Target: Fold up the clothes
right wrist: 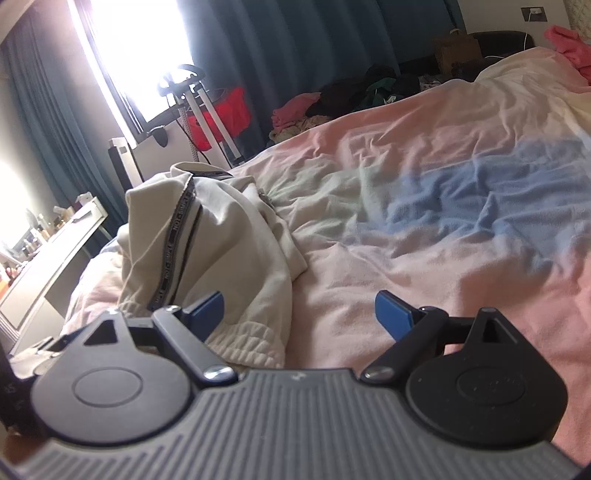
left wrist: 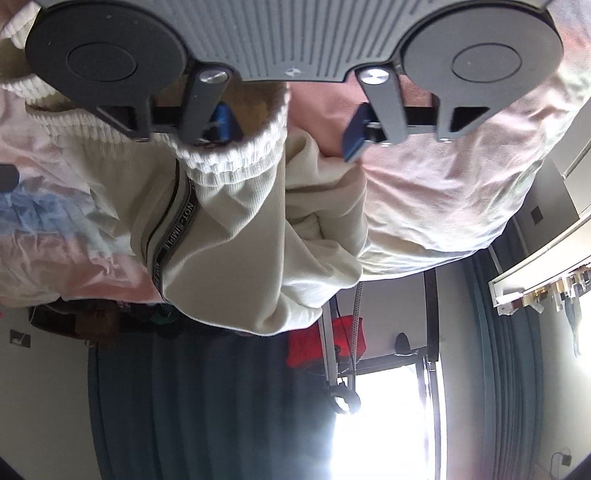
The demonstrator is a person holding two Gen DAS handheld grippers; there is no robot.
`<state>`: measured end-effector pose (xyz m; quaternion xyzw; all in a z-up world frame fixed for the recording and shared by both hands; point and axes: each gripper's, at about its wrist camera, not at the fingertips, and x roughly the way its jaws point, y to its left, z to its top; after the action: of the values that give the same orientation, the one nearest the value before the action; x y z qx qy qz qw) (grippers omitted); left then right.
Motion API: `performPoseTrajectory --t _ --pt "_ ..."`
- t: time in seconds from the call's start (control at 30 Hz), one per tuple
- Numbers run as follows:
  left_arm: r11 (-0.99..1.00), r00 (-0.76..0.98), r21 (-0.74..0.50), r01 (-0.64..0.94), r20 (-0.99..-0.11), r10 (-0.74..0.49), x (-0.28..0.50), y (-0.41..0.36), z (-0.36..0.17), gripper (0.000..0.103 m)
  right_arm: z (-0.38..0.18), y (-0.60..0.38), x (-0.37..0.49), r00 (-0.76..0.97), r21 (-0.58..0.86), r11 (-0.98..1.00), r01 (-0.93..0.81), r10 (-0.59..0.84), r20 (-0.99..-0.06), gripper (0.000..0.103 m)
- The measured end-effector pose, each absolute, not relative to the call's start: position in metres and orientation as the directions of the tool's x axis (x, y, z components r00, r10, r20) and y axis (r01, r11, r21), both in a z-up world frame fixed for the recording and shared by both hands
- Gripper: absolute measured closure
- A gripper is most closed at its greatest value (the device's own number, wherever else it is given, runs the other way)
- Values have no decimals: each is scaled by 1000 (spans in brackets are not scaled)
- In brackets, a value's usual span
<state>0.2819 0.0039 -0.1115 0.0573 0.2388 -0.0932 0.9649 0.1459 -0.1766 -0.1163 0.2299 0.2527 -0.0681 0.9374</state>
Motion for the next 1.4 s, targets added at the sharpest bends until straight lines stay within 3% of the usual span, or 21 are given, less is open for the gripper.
performPoseTrajectory --t 0.07,0.1,0.37,0.5,0.7,0.83,1.0,1.13,1.17,1.2,1.27,1.4 --pt "979 883 17 202 -437 -174 275 13 -99 87 -116 -175 146 865 392 886 247 -19 -501 13" --pt "980 892 5 200 -416 -180 271 17 -92 89 -116 -174 147 867 389 887 247 -23 -498 13" --pt "979 950 -94 183 -239 -201 237 51 -38 92 -109 -154 135 887 383 905 186 13 -462 13" --pt "992 982 -103 70 -170 -87 230 84 -18 93 -108 -124 125 886 359 930 80 99 -454 13" --pt "980 981 -187 -72 -191 36 237 138 -13 93 -121 -59 121 813 306 941 -145 290 -505 13" --pt "973 973 -200 -111 -224 64 238 158 -17 93 -137 -20 123 770 210 947 -242 319 -553 14" --pt "976 968 -178 -125 -237 81 233 166 -21 93 -151 -12 132 763 190 957 -220 290 -577 46" --pt "972 964 -199 -124 -255 71 234 172 -28 93 -152 -35 142 771 321 931 -172 330 -544 56" --pt "970 962 -210 -124 -263 66 235 174 -30 93 -152 -37 144 769 330 928 -171 335 -544 65" --pt "968 960 -217 -124 -272 62 236 175 -32 93 -153 -39 146 767 338 925 -171 341 -544 80" --pt "967 957 -221 -124 -283 58 234 175 -36 93 -148 -40 145 778 320 933 -168 324 -537 90" --pt "960 957 -257 -110 -289 33 225 175 -34 93 -118 -46 132 832 239 960 -142 247 -497 92"
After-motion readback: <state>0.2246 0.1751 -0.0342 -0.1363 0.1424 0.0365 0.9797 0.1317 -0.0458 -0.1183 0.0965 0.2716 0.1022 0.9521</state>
